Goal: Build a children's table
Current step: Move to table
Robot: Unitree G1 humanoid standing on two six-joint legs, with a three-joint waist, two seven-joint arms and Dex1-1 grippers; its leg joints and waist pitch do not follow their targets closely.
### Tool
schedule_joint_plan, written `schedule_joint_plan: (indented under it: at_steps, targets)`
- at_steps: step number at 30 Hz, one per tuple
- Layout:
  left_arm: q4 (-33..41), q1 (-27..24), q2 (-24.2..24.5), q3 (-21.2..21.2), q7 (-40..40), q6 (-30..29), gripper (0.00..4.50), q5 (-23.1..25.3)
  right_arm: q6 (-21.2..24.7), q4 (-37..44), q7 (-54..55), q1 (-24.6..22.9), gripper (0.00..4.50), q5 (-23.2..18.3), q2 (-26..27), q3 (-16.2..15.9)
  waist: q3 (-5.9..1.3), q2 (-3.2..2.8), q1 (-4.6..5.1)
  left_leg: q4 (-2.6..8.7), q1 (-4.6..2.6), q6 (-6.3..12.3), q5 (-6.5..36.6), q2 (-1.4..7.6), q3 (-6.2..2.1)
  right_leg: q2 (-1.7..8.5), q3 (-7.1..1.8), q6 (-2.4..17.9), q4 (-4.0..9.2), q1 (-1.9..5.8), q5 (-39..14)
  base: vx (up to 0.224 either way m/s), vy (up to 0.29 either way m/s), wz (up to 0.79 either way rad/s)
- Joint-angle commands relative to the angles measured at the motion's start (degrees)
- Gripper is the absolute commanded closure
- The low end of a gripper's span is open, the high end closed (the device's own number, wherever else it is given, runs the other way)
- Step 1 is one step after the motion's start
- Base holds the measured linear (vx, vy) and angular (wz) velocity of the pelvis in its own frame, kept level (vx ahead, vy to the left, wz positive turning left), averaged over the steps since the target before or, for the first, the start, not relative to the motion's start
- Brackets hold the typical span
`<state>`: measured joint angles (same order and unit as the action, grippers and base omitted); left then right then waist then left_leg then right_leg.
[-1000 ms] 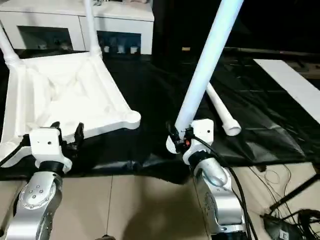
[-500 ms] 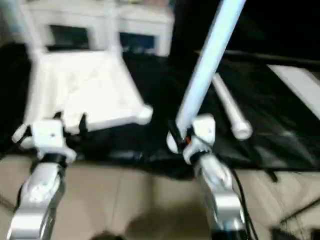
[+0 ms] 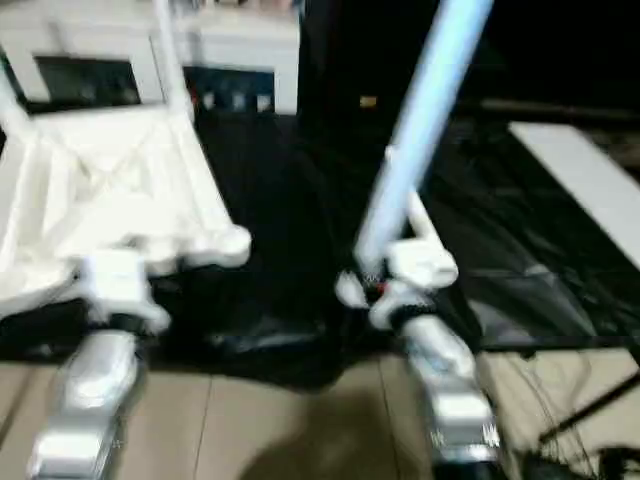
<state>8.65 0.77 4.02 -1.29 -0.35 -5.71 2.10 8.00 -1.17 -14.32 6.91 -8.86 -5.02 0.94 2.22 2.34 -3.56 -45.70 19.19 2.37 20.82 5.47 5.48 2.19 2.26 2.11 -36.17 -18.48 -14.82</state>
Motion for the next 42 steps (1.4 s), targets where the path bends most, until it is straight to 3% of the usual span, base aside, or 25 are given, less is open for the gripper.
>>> schedule_joint_plan:
  at_steps: [1,3,4,9,10,11,12,15,16,18,20,21,22,24,27,28,30,32,34,35,36,38,39,40,42]
  targets:
    - [-0.2,0.5,0.8,1.1,0.1,0.3,1.30,0.2,-1.0,0.6,-0.2,1.2,2.66,0.1,0.8,-1.1,-2.23,-0.33,-1.48,2.75,4.66,-1.62,-7.4,1.70,-0.06,8.71,-4.91,24.0,7.59,6.15,-8.6,0.127,-0.138,0.04]
    - [-0.5,0.7,0.9,1.2,0.1,0.3,1.30,0.3,-1.1,0.3,-0.4,1.5,2.66,0.0,0.6,-1.1,-1.82,-4.39,-0.80,11.31,1.46,-1.04,-9.9,5.87,-1.06,4.52,1.12,9.3,9.03,3.91,-14.6,0.129,-0.106,-0.01]
    - [-0.8,1.1,1.0,1.4,0.1,0.4,1.30,0.3,-1.2,0.2,-1.7,1.9,2.66,0.2,-0.1,-1.9,-4.14,-5.12,2.99,16.41,-5.27,2.02,-4.7,16.19,-11.27,0.90,2.71,-3.1,-5.83,-3.51,-11.0,0.161,-0.075,-0.09]
    - [-1.0,1.8,1.6,2.1,-0.4,0.3,1.30,0.3,-1.2,0.7,-2.7,2.2,2.66,1.5,-0.9,-3.8,-3.43,-3.86,3.91,16.69,-4.33,25.40,-16.9,2.96,-16.60,0.20,-0.47,-3.0,-4.63,-5.14,-8.9,0.119,-0.159,0.12]
    - [-0.9,2.0,1.8,2.5,-0.4,0.1,1.30,-0.1,-1.2,0.6,-3.0,2.0,2.66,0.6,-0.3,-3.4,-3.20,1.24,2.94,13.26,3.08,15.05,-7.7,-5.10,-11.67,3.28,-5.41,2.3,5.04,5.14,-6.0,0.089,-0.258,0.49]
    - [-0.8,2.0,1.8,3.2,-0.5,-0.6,1.30,-1.1,-1.8,0.3,-3.1,1.8,2.66,-0.2,0.4,-3.0,-1.72,0.72,-0.16,5.78,6.51,13.33,-1.5,-5.09,-7.03,10.19,-6.81,6.2,10.11,7.08,-12.3,0.089,-0.258,0.49]
    - [-0.7,2.1,1.5,4.0,-0.8,-1.0,1.30,-2.6,-1.7,0.1,-2.8,1.8,2.66,-0.4,0.7,-2.7,-3.32,0.02,0.93,2.10,4.22,5.43,-2.3,-3.13,-2.57,9.18,-8.53,8.6,9.21,6.71,-12.1,0.123,-0.234,0.54]
    - [-0.8,2.3,1.6,5.1,-1.4,-1.3,1.30,-4.2,-1.5,-0.4,-2.2,1.9,2.66,-0.8,1.0,-2.5,-2.76,1.19,-0.76,6.29,5.82,2.50,-15.0,-1.38,-0.94,6.74,-6.28,9.0,4.91,8.05,26.7,0.152,-0.197,0.17]
    - [-1.0,2.3,2.1,5.1,-1.8,-0.7,1.30,-3.9,-1.5,-0.4,-2.1,1.9,2.66,-0.9,1.1,-2.6,-3.45,-1.47,-1.68,12.36,5.29,4.41,-26.2,2.29,-2.24,6.39,-3.99,0.6,1.10,6.65,49.6,0.000,-0.067,0.04]
    - [-1.5,2.3,2.4,5.2,-1.9,-0.3,1.30,-3.5,-1.6,-0.4,-1.8,1.8,2.66,-1.1,1.3,-2.6,-6.53,-3.46,-1.07,9.23,-0.55,19.52,-38.9,8.94,-6.29,4.61,-2.76,-9.4,-6.79,0.67,49.3,-0.001,-0.063,0.01]
    - [-1.8,2.6,2.3,5.6,-1.6,-0.7,1.30,-3.6,-1.7,-0.3,-1.7,1.8,2.66,-1.0,1.5,-2.6,-5.37,-3.32,2.00,7.71,-8.88,36.99,-72.2,14.84,-12.82,9.10,-6.44,-12.5,-8.67,-13.28,2.7,0.000,0.000,0.00]
    - [-1.9,2.7,2.3,5.6,-1.6,-0.8,1.30,-3.7,-1.7,-0.3,-1.7,1.7,2.66,-0.9,1.5,-2.7,-4.81,-2.85,2.16,8.03,-4.30,34.45,-70.2,10.52,-8.58,7.81,-6.61,-11.6,-7.70,-11.83,7.2,-0.210,0.153,-0.01]
    - [-2.0,2.9,2.3,5.6,-1.6,-0.8,1.30,-3.8,-1.7,-0.3,-1.7,1.7,2.66,-0.8,1.6,-2.6,-5.07,2.36,0.14,2.65,4.54,19.27,-24.6,-4.08,1.68,8.64,-9.15,-19.3,4.32,-5.59,22.3,-0.281,0.274,0.13]
    - [-2.1,3.1,2.4,5.6,-1.7,-1.1,1.30,-4.0,-2.0,-0.5,-1.8,1.7,2.66,-0.4,1.8,-2.5,-4.03,0.35,-0.69,-4.14,8.28,1.03,6.6,1.54,-4.51,21.83,-14.60,-9.6,7.55,-3.90,6.7,-0.234,0.268,0.04]
    - [-2.3,3.5,2.7,5.6,-1.9,-1.2,1.30,-4.0,-2.1,-0.7,-1.6,1.9,2.66,-0.3,1.9,-2.4,-1.99,-0.44,1.45,0.12,4.36,-7.77,5.5,1.15,-4.17,17.36,-5.50,-0.1,10.47,-2.25,-24.4,-0.117,0.280,-0.41]
    - [-2.5,3.7,2.7,5.6,-2.0,-1.1,1.30,-3.9,-2.1,-0.7,-1.5,1.9,2.66,-0.3,1.9,-2.5,-0.68,-3.14,4.53,8.94,1.12,-1.28,14.7,1.43,-3.92,10.16,1.52,-2.2,9.18,-3.92,-43.6,-0.134,0.289,-0.10]
    - [-2.8,3.9,2.7,5.7,-2.1,-1.0,1.30,-3.8,-2.2,-0.8,-1.3,2.0,2.66,-0.3,1.9,-2.6,-1.55,-6.69,8.02,18.75,1.45,3.01,29.4,-0.03,-5.62,1.19,6.07,-2.3,-5.99,-1.88,-12.5,-0.134,0.289,-0.07]
    - [-3.1,4.2,2.6,5.8,-2.2,-1.0,1.30,-3.7,-2.3,-0.8,-1.1,2.0,2.66,-0.4,1.8,-2.7,-0.66,-6.44,8.83,17.27,-1.43,14.45,11.4,0.17,-7.60,1.08,5.56,-1.0,-6.30,-4.59,-4.0,-0.095,0.275,-0.18]
    - [-3.3,4.5,2.5,5.9,-2.0,-1.0,1.30,-3.7,-2.4,-1.0,-1.0,2.1,2.66,-0.2,1.9,-2.6,-2.27,-2.83,7.55,17.28,-1.96,14.43,2.2,0.88,-10.03,4.78,1.00,-4.3,-0.95,-1.21,-6.3,-0.099,0.208,-0.47]
    - [-3.3,4.6,2.5,5.9,-1.9,-1.0,1.30,-3.7,-2.4,-1.1,-1.1,2.2,2.66,-0.1,1.9,-2.5,-3.56,-0.81,6.66,14.37,0.69,8.49,2.5,0.55,-8.75,10.45,-3.56,-6.4,1.71,1.86,-7.0,-0.117,0.194,-0.48]
    - [-3.4,4.7,2.5,5.9,-1.7,-1.0,1.30,-3.6,-2.5,-1.2,-1.1,2.2,2.66,0.0,2.0,-2.5,-4.40,-0.25,4.30,-0.64,6.19,-3.07,6.7,1.10,-6.87,24.35,-12.87,-0.9,9.06,4.84,-9.3,-0.103,0.230,-0.21]
    - [-3.7,5.0,3.1,5.1,-0.1,-1.2,1.30,-1.0,-2.6,-1.3,-1.2,2.3,2.66,0.2,2.1,-2.5,-2.59,-0.31,3.41,2.40,4.82,-11.00,-1.7,-0.12,-4.86,13.36,-2.31,5.8,8.26,2.55,-2.8,-0.075,0.251,-0.25]
    - [-3.7,5.0,3.1,5.0,0.1,-1.3,1.30,-0.8,-2.6,-1.3,-1.2,2.3,2.66,0.3,2.2,-2.5,-2.59,-0.31,3.41,2.40,4.82,-11.00,-1.7,-0.12,-4.86,13.36,-2.31,5.8,8.26,2.55,-2.8,-0.073,0.234,-0.31]
    - [-3.8,5.0,3.0,4.9,0.2,-1.3,1.30,-0.7,-2.6,-1.3,-1.2,2.3,2.66,0.3,2.2,-2.6,-3.19,-3.73,2.73,13.08,1.95,-7.04,-11.4,2.30,-3.87,5.57,2.65,11.3,6.27,1.77,-10.6,-0.053,0.268,-0.01]
    - [-3.8,5.1,2.5,5.1,0.7,-1.4,1.30,-0.5,-2.7,-1.4,-1.2,2.4,2.66,0.2,2.0,-2.8,-3.56,-6.27,4.99,16.95,-0.05,-10.02,4.2,9.26,-7.38,0.65,1.26,5.6,0.05,-1.53,0.4,-0.048,0.261,0.10]
